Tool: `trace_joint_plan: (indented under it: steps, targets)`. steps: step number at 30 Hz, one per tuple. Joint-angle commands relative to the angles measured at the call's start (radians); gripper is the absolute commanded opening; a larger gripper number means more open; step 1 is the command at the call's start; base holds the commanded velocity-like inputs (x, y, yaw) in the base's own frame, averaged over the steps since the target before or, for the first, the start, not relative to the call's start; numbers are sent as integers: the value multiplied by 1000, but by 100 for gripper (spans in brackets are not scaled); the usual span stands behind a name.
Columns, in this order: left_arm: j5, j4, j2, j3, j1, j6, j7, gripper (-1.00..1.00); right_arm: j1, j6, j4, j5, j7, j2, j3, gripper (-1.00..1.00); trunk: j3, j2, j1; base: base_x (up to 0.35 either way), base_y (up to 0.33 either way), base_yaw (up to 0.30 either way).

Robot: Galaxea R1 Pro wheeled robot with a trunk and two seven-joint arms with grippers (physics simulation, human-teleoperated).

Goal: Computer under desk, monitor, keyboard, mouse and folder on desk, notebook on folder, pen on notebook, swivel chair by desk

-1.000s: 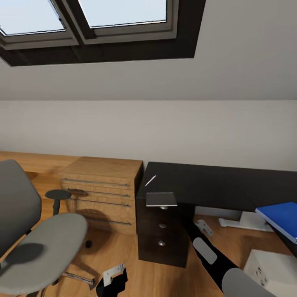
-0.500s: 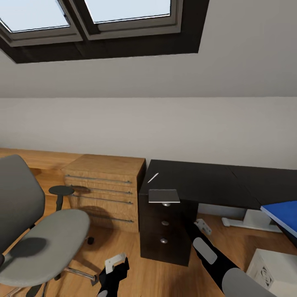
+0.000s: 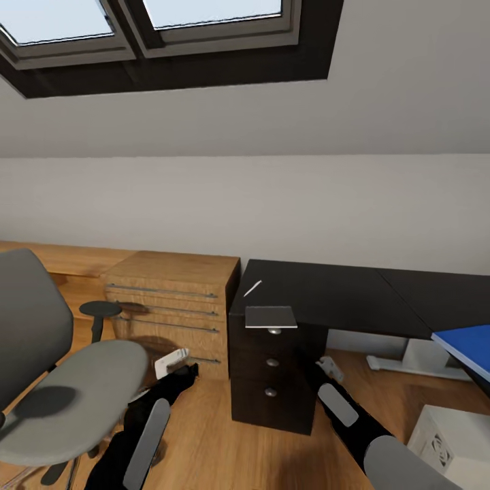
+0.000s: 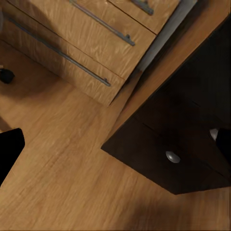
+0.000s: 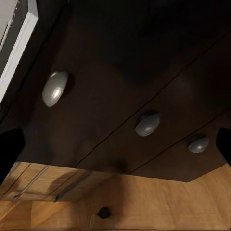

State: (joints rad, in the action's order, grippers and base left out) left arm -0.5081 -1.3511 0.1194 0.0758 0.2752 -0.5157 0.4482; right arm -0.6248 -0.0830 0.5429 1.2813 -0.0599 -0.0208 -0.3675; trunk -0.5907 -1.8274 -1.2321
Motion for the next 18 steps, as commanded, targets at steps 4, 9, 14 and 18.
trace_joint_plan:
  steps: [4,9,14,18]
  targets:
    - [-12,-56,-6,-24,0,-43,9,100,-7,36,3,90,-3,1,29,100,-14,-29,-15,0,0,0]
    - [-7,-87,-32,-36,-19,-48,7,100,-10,129,1,155,82,1,45,100,-29,-64,-35,0,0,0]
    - [-8,-146,-75,-38,-65,-51,4,100,-10,182,2,164,184,-1,47,100,-39,-85,-46,0,0,0]
    - [-10,-153,-97,-34,-74,-53,2,100,-9,192,1,162,277,-6,48,100,-39,-85,-46,0,0,0]
